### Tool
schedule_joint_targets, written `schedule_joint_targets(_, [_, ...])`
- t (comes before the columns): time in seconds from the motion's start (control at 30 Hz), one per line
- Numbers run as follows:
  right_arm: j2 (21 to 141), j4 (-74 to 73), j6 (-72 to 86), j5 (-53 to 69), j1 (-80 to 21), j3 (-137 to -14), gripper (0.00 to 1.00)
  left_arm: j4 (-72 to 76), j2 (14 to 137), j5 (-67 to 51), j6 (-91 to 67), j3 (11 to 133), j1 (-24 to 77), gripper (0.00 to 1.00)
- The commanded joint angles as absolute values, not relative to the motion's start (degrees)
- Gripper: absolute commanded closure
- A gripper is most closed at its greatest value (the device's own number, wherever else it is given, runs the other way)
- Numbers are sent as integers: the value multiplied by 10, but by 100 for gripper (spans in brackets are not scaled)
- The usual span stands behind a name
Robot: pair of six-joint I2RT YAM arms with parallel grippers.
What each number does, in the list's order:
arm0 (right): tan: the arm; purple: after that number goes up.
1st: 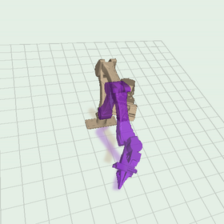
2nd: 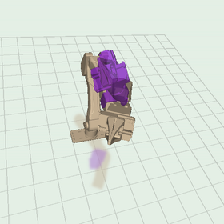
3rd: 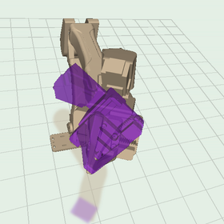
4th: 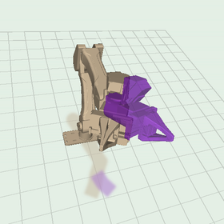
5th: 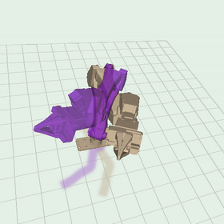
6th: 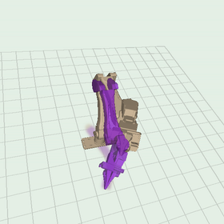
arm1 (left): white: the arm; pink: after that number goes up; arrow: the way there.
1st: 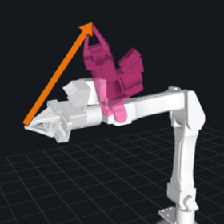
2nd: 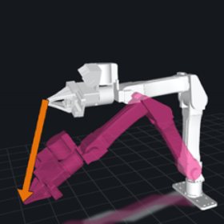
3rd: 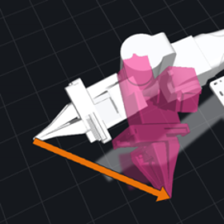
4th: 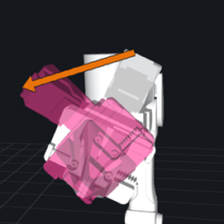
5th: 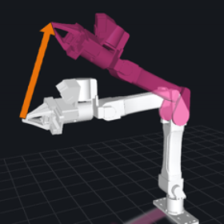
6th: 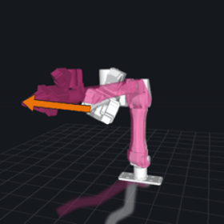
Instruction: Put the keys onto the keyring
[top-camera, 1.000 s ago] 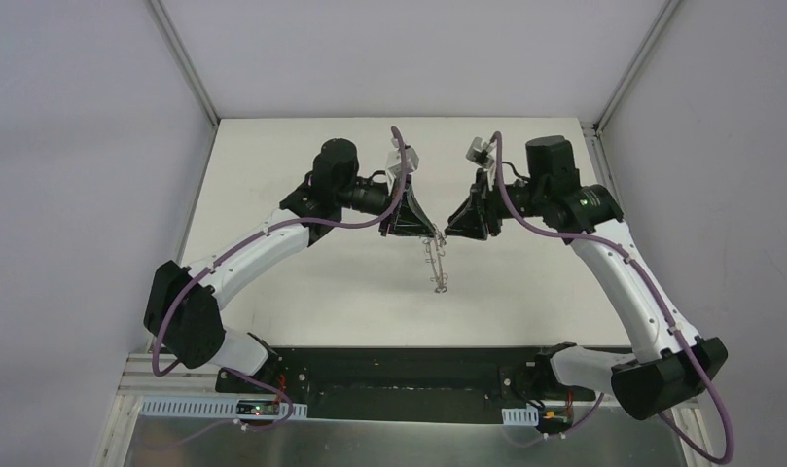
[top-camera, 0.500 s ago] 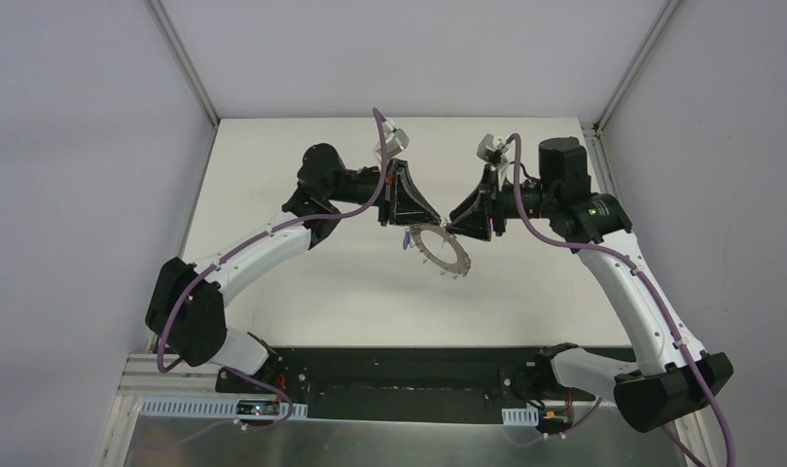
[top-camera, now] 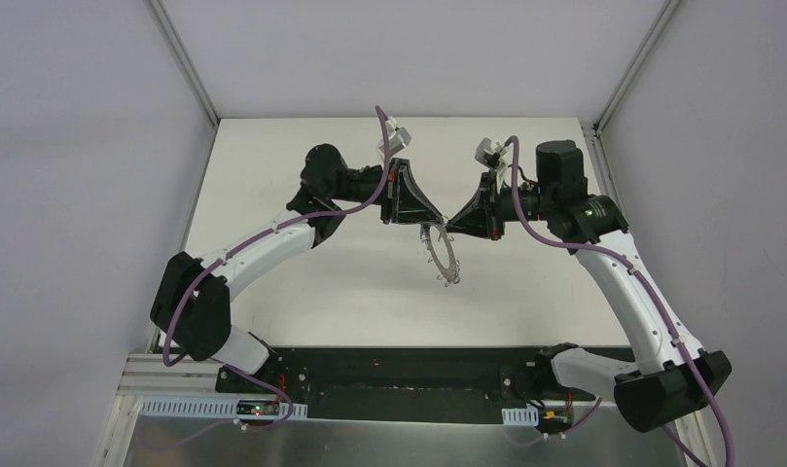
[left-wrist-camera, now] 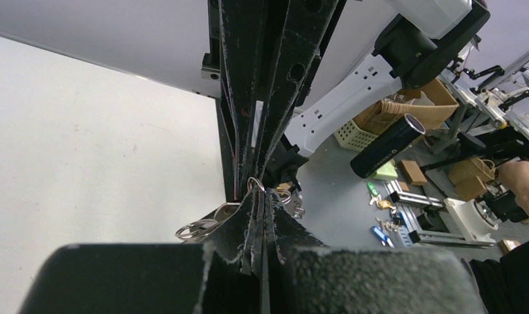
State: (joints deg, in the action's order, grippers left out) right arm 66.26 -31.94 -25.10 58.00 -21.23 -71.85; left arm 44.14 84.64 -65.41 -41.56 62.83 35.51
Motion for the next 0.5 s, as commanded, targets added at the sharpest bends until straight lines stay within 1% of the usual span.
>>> schedule_joint_targets(0.0, [651, -307, -260, 592, -211, -711, 92, 508, 851, -640, -445, 640, 350, 100])
schedule_joint_targets(0.13, [652, -304, -255, 587, -212, -720, 79, 504, 855, -641, -443, 639, 350, 100])
schedule_joint_targets(0.2, [653, -304, -252, 589, -211, -727, 75, 498, 856, -641, -438, 636, 350, 100])
schedule_joint_targets(0.37, [656, -304, -250, 593, -211, -736, 73, 495, 857, -642, -433, 634, 350, 100])
schedule_joint_targets(0.47, [660, -301, -245, 597, -212, -735, 75, 495, 859, -642, -433, 636, 350, 100])
